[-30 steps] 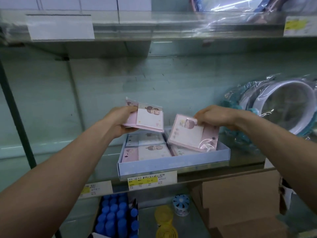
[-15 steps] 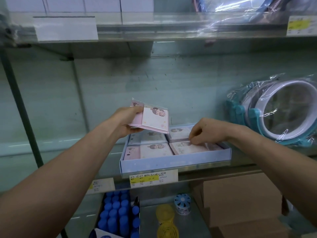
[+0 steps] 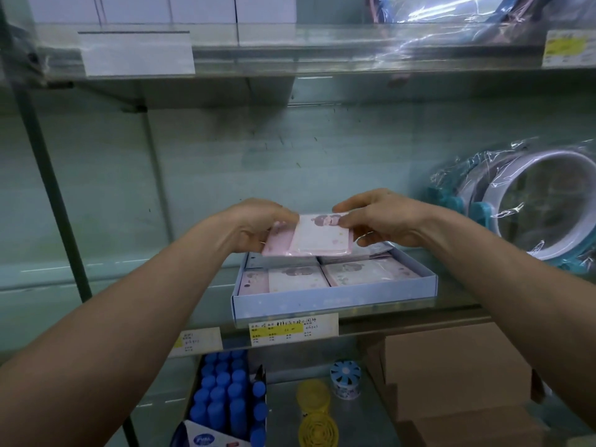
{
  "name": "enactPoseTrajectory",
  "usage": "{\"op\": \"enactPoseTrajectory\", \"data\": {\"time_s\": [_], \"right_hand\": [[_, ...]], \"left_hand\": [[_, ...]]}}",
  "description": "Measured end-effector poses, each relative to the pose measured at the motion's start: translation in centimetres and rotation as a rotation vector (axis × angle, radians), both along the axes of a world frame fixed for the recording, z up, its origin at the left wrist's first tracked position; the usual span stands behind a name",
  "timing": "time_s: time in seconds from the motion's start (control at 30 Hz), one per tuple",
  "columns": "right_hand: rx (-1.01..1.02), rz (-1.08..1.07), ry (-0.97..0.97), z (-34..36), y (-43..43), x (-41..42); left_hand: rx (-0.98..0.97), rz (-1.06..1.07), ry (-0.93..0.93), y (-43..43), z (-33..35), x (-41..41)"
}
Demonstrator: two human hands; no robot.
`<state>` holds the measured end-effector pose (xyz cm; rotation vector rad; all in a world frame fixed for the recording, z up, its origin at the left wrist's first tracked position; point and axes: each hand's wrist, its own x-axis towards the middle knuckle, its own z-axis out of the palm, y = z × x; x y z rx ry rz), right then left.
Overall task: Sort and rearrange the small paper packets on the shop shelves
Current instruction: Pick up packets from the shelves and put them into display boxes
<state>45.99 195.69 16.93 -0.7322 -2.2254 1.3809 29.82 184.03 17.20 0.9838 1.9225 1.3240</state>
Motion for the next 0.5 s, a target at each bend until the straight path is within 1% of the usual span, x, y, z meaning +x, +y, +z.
{"op": "enactPoseTrajectory", "data": {"time_s": [0.07, 0.1, 0.23, 0.3, 0.37, 0.43, 0.5], "right_hand": [[0.019, -0.002, -0.043, -0.4, -0.4, -0.4], [0.032, 0.006, -0.064, -0.7, -0.7, -0.8], [0.072, 0.052, -0.156, -2.0, -2.2, -2.8], [0.158, 0.047, -0.227, -2.3, -2.4, -3.2], [0.238, 0.052, -0.299, -2.6, -2.4, -3.2], [0.27, 0.056, -0.336, -2.6, -2.1, -3.1], [0.306, 0.05, -0.342, -2.2, -1.5, -2.5]], "left_hand": [[-0.119, 0.038, 0.235, -0.5, 0.0, -0.3], [-0.145, 0.057, 0.33, -0.6, 0.0, -0.4], [-0.141, 0.039, 0.602, -0.7, 0.0, 0.6], [-0.215, -0.049, 0.653, -0.6, 0.0, 1.5], [-0.332, -0.144, 0.642, -0.8, -0.3, 2.2], [-0.441, -0.187, 0.675, -0.9, -0.9, 2.2], [-0.497, -0.198, 0.728, -0.8, -1.4, 2.1]]}}
